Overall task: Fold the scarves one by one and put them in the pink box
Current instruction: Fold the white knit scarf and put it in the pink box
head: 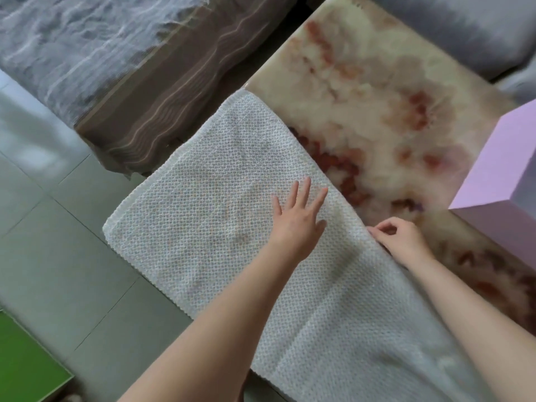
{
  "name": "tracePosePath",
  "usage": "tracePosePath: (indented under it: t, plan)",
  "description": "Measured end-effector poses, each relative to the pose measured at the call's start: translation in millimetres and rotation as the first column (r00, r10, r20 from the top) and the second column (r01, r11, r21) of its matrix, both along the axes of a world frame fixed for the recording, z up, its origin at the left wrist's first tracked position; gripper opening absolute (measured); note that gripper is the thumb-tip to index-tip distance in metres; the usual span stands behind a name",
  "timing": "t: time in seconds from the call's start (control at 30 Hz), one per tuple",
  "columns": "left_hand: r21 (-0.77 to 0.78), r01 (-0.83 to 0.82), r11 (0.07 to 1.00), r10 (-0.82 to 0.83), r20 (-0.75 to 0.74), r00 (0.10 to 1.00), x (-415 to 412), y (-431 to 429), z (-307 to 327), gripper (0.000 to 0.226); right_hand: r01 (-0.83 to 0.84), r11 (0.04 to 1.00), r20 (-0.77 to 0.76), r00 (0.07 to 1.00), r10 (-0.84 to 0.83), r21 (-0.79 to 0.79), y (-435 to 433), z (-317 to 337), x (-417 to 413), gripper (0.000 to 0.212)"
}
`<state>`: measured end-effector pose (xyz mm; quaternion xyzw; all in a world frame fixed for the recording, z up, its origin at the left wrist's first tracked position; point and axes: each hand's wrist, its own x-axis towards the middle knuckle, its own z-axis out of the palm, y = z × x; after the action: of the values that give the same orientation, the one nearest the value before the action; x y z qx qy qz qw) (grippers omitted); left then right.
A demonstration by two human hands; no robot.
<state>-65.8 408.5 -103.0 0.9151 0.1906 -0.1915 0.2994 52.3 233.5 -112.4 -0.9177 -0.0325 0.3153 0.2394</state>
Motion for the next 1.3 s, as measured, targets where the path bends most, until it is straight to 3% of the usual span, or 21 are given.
tracePosePath:
  t: [0.23,0.33,0.47,0.6,0.67,0.77,0.83,1.03,1.17,1.3]
  plan:
    - [0.061,0.101,0.993,-0.093,-0.123,0.988,1.6,-5.0,-20.4,0.066,-0.230,0.970,-0.195,0.958,0.211,-0.080,-8.3,1.2,-10.0,0.021]
    - [0.061,0.090,0.994,-0.081,-0.135,0.988,4.4,-6.7,-18.1,0.066,-0.330,0.938,-0.151,0.938,0.312,-0.108,-18.6,-3.1,-12.0,0.019]
    - [0.058,0.048,0.997,-0.041,-0.120,0.992,6.7,-8.8,-16.2,0.068,-0.096,0.987,0.061,0.994,0.088,0.132,-24.2,5.0,4.4,0.022]
    - [0.063,0.052,0.997,-0.045,-0.118,0.992,6.4,-7.4,-18.3,0.071,0.193,0.956,0.370,0.891,-0.264,0.219,-28.1,26.3,34.0,0.013]
    - [0.072,0.039,0.997,-0.029,-0.131,0.991,8.9,-8.2,-17.5,0.069,0.167,0.976,0.386,0.899,-0.208,0.139,-29.6,25.2,40.8,0.010]
    - [0.137,-0.031,0.990,0.046,-0.112,0.993,16.1,-12.2,-12.9,0.063,0.090,0.993,0.186,0.977,-0.102,0.071,-32.0,5.9,40.9,0.019]
    - [0.177,-0.036,0.984,0.051,-0.081,0.995,22.3,-11.4,-11.5,0.063,0.058,0.998,0.134,0.989,-0.061,0.020,-34.0,-5.5,39.0,0.028]
    - [0.150,0.119,0.982,-0.085,-0.211,0.974,32.8,-0.6,-18.1,0.072,0.033,0.999,0.490,0.872,-0.014,-0.031,-28.5,-1.4,32.4,0.010]
    - [0.142,-0.011,0.990,0.038,-0.189,0.981,43.4,-5.1,-17.3,0.068,0.033,0.999,0.539,0.842,-0.034,0.011,-33.1,-4.2,29.1,0.018]
    - [0.193,-0.055,0.980,0.088,-0.167,0.982,47.4,-22.6,-9.0,0.068,0.034,0.999,0.456,0.889,-0.044,0.029,-58.8,-9.4,16.2,0.031]
